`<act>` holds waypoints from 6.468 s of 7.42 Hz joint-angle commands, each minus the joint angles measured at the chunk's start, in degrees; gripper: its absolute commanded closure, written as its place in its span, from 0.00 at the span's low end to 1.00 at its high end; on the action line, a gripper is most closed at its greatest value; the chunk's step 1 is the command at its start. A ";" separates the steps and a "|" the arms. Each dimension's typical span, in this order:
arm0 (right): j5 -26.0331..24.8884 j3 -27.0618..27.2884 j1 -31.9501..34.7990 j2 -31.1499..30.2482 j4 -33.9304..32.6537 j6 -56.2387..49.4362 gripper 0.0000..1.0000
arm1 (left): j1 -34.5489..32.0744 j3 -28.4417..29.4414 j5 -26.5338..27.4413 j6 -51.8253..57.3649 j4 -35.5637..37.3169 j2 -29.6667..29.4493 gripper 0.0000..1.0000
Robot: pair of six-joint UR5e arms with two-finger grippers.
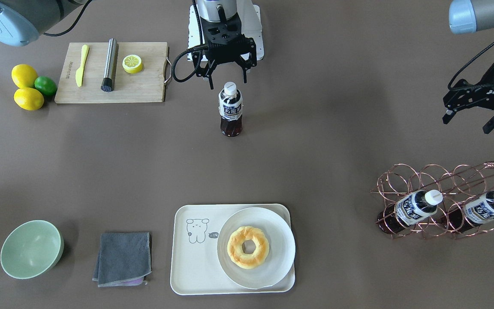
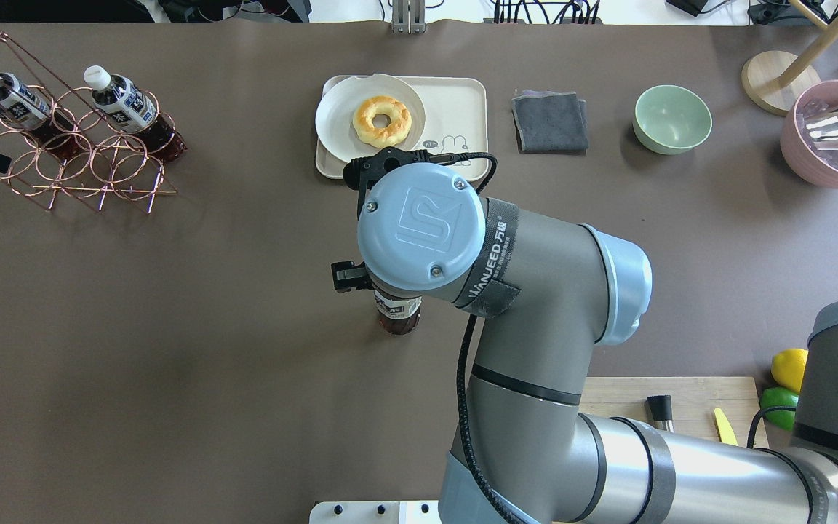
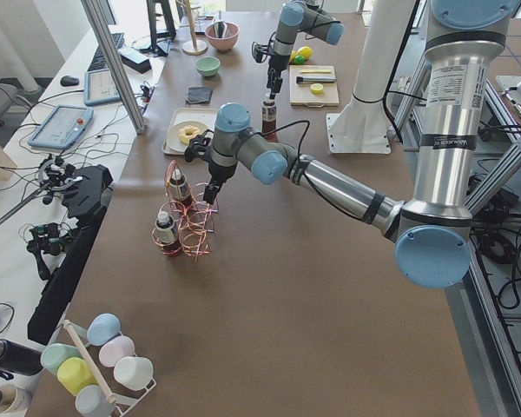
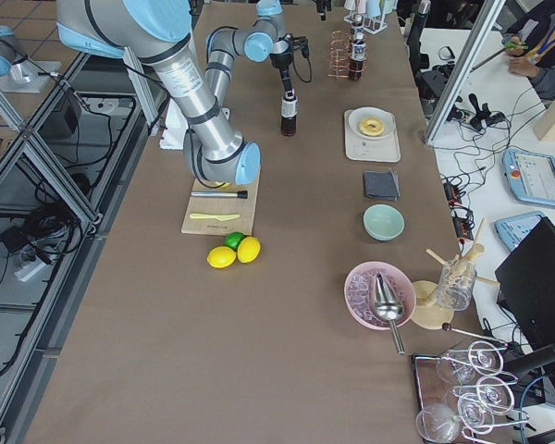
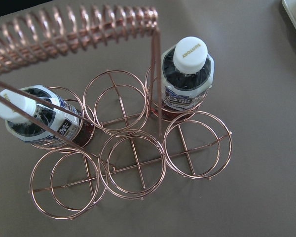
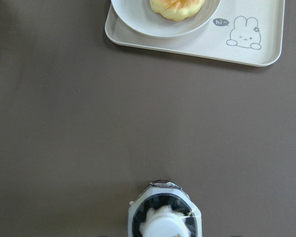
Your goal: Place tea on tray
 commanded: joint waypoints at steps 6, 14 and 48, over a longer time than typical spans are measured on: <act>-1.45 -1.10 -0.34 0.75 -0.09 -2.40 1.00 | -0.04 0.05 0.07 -0.09 -0.03 -0.01 0.03; 15.59 -32.65 25.13 13.89 12.19 -16.47 1.00 | -12.24 -1.71 -12.93 1.85 -17.69 18.36 0.03; 38.80 -7.43 65.67 -50.66 2.98 -80.38 0.00 | -27.99 7.61 -7.66 36.12 21.77 9.48 0.03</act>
